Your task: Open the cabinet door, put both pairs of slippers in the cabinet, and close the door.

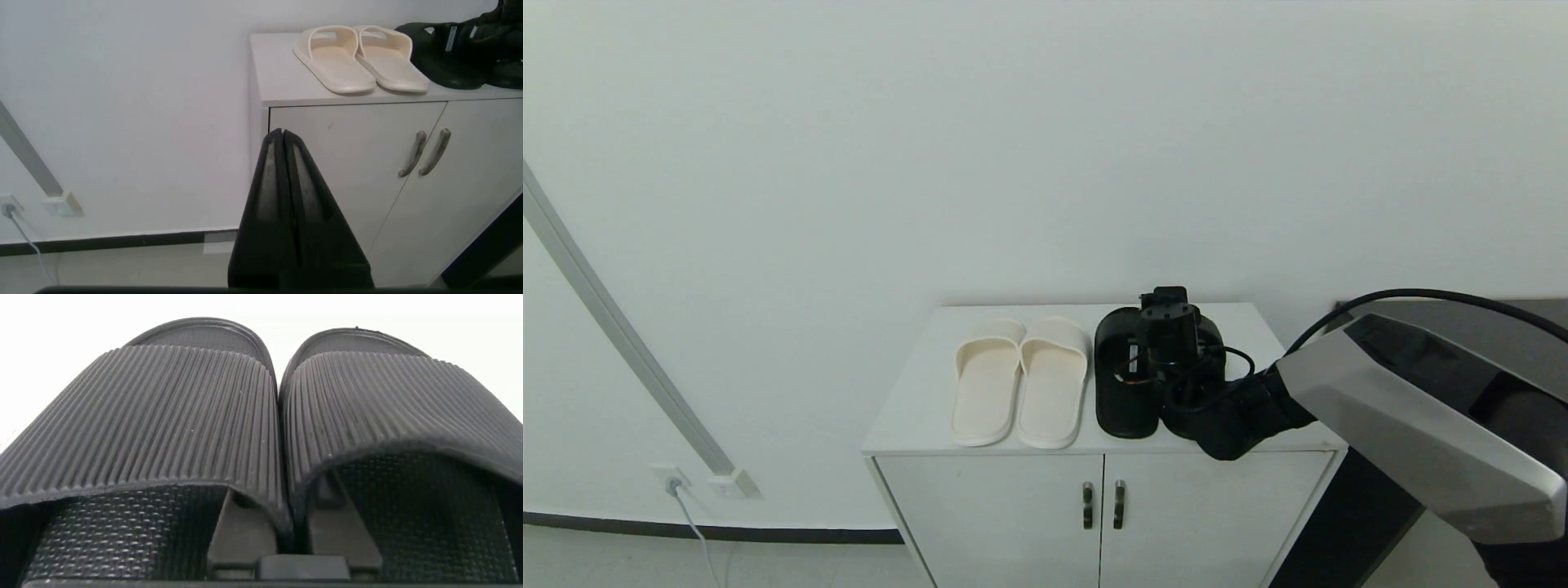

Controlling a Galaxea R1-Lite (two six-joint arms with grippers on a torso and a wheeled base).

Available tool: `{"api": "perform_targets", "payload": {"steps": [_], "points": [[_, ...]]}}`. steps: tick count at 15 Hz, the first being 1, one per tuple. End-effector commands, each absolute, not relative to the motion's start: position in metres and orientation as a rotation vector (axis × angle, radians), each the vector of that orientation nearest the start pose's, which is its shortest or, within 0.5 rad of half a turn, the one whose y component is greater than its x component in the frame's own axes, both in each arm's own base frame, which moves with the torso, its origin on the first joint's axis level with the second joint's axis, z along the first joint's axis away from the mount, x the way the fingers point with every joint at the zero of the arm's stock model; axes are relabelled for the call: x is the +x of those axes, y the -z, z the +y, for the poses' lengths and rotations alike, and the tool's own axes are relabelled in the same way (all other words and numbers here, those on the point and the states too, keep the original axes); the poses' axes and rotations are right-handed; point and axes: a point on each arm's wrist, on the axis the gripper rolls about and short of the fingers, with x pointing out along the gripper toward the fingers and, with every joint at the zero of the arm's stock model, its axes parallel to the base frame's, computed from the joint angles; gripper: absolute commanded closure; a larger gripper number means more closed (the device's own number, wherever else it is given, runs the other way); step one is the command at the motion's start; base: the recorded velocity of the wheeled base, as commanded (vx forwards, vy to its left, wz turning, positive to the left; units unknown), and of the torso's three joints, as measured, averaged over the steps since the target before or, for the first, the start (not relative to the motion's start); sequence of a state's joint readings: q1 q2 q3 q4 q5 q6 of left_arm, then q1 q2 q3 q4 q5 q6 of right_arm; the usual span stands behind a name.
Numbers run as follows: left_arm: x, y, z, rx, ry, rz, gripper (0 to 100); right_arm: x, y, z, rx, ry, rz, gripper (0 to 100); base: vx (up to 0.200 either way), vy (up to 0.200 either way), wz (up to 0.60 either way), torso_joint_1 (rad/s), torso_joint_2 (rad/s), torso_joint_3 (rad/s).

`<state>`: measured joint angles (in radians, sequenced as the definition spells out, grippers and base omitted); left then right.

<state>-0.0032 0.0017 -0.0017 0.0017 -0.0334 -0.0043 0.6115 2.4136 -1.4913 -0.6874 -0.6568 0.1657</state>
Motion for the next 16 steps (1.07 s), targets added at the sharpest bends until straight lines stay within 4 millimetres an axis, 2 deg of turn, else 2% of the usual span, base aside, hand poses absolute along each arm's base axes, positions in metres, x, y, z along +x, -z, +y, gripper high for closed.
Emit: {"api": "perform_targets", "payload": {"steps": [1, 5, 6, 7, 8, 10, 13, 16], "points": [[-0.023, -0.076, -0.001, -0.005, 0.037, 0.002, 100, 0.399, -0.091, 0.263, 0.03, 0.061, 0.181, 100, 0.0, 0.0, 0.0, 0.0, 0.0, 0.0], [-0.023, -0.076, -0.001, -0.005, 0.035, 0.002, 100, 0.378, -0.125, 0.249, 0.048, 0.051, 0.152, 100, 0.0, 0.0, 0.0, 0.0, 0.0, 0.0], [-0.023, -0.076, -0.001, -0.003, 0.035, 0.002, 100, 0.36, -0.141, 0.241, 0.037, 0.024, 0.153, 100, 0.0, 0.0, 0.0, 0.0, 0.0, 0.0], [-0.023, -0.076, -0.001, -0.003, 0.037, 0.002, 100, 0.348, -0.147, 0.238, 0.03, -0.01, 0.157, 100, 0.0, 0.0, 0.0, 0.0, 0.0, 0.0], [-0.023, -0.076, -0.001, -0.005, 0.037, 0.002, 100, 0.32, -0.162, 0.229, 0.029, -0.114, 0.172, 100, 0.0, 0.0, 0.0, 0.0, 0.0, 0.0], [-0.023, -0.076, -0.001, -0.005, 0.037, 0.002, 100, 0.274, -0.173, 0.213, 0.036, -0.334, 0.204, 100, 0.0, 0.0, 0.0, 0.0, 0.0, 0.0], [-0.023, -0.076, -0.001, -0.003, 0.037, 0.002, 100, 0.226, -0.181, 0.188, 0.037, -0.606, 0.219, 100, 0.0, 0.0, 0.0, 0.0, 0.0, 0.0], [-0.023, -0.076, -0.001, -0.005, 0.037, 0.002, 100, 0.185, -0.177, 0.164, -0.009, -0.818, 0.241, 100, 0.0, 0.0, 0.0, 0.0, 0.0, 0.0]]}}
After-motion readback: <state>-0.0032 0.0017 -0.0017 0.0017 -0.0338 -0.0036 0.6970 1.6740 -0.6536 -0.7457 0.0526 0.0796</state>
